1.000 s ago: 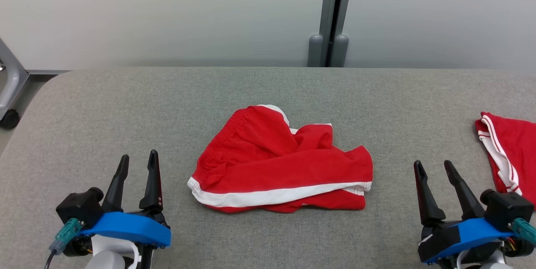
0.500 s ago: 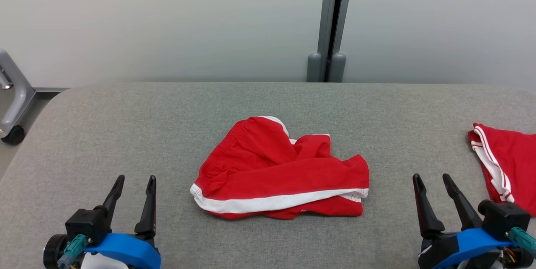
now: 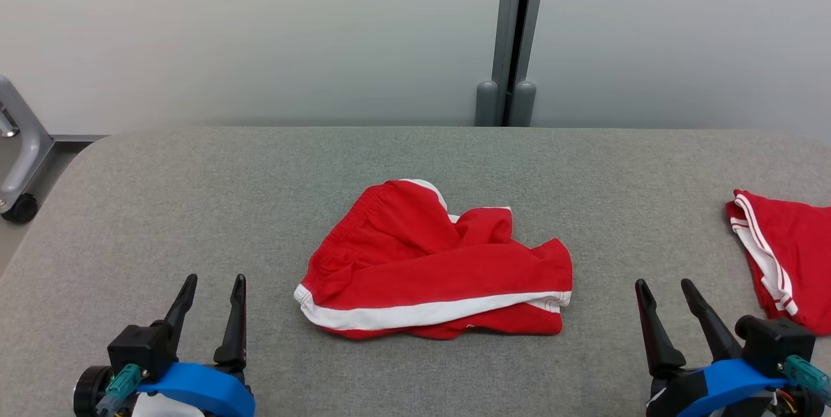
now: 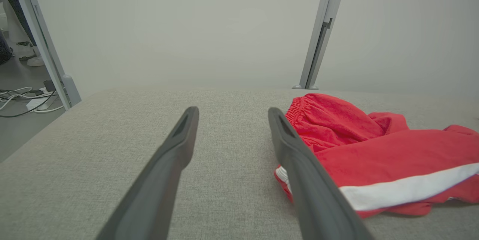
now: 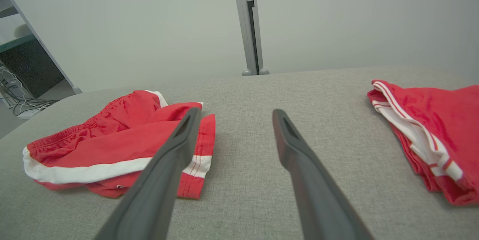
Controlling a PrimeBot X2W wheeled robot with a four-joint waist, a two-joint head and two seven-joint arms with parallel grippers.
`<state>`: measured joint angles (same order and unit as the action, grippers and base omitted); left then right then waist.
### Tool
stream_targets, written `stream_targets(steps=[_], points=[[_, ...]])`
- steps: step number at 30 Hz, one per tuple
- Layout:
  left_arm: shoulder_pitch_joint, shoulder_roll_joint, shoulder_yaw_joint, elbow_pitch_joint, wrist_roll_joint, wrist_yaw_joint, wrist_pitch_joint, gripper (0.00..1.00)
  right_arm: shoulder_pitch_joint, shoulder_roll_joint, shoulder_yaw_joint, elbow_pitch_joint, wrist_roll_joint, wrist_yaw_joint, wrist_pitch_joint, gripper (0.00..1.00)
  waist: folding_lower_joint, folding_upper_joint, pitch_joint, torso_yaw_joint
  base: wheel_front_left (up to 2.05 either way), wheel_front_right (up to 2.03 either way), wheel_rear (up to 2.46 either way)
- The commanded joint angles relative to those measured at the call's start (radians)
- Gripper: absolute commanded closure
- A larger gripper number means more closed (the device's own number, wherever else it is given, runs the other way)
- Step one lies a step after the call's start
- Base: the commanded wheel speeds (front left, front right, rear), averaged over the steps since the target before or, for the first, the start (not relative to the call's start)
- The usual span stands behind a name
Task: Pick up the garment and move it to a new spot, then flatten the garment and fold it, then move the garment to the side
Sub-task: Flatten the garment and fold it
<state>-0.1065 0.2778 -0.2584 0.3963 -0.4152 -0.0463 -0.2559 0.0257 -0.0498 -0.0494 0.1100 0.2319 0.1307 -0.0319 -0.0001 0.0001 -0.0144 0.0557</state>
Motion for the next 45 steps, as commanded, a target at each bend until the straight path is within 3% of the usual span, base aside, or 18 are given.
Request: stream_targets(steps=[1, 12, 32, 33, 34, 35, 36, 45], points=[[-0.009, 0.004, -0.001, 0.0, -0.006, -0.002, 0.003, 0.0, 0.006, -0.001, 0.002, -0.005, 0.007, 0.0, -0.001, 0.0, 0.0001, -0.0001, 0.003, 0.0, 0.0, 0.0, 0.0], [-0.041, -0.007, -0.063, 0.021, 0.016, -0.021, 0.032, 0.0, -0.023, -0.001, 0.028, -0.005, 0.009, 0.0, -0.004, 0.0, 0.0001, -0.0001, 0.037, -0.005, 0.0, 0.0, 0.0], [-0.205, -0.069, -0.121, 0.281, -0.044, -0.062, 0.113, 0.0, -0.097, -0.002, 0.141, 0.066, 0.028, 0.0, 0.001, 0.0, 0.0001, -0.0001, 0.129, -0.035, 0.0, 0.0, 0.0], [-0.211, -0.072, -0.123, 0.293, -0.046, -0.064, 0.119, 0.29, -0.101, -0.001, 0.146, 0.072, 0.031, 0.0, 0.004, 0.0, 0.0001, -0.0001, 0.131, -0.035, 0.0, 0.0, 0.0], [-0.211, -0.072, -0.123, 0.293, -0.046, -0.064, 0.119, 0.29, -0.101, -0.001, 0.146, 0.072, 0.031, 0.0, 0.004, 0.0, 0.0001, -0.0001, 0.131, -0.035, 0.0, 0.0, 0.0], [-0.217, -0.072, -0.125, 0.302, -0.048, -0.066, 0.117, 0.52, -0.104, -0.001, 0.152, 0.08, 0.032, 0.0, 0.01, 0.0, 0.0001, -0.0001, 0.132, -0.036, 0.0, 0.0, 0.0], [-0.221, -0.076, -0.124, 0.311, -0.056, -0.067, 0.117, 1.0, -0.106, -0.001, 0.156, 0.088, 0.035, 0.0, 0.015, 0.0, 0.0001, -0.0001, 0.134, -0.037, 0.0, 0.0, 0.0], [-0.242, -0.086, -0.148, 0.357, -0.085, -0.079, 0.084, 1.0, -0.178, -0.001, 0.151, 0.195, 0.074, 0.0, 0.118, 0.0, 0.0001, -0.0001, 0.148, -0.034, 0.0, 0.0, 0.0]])
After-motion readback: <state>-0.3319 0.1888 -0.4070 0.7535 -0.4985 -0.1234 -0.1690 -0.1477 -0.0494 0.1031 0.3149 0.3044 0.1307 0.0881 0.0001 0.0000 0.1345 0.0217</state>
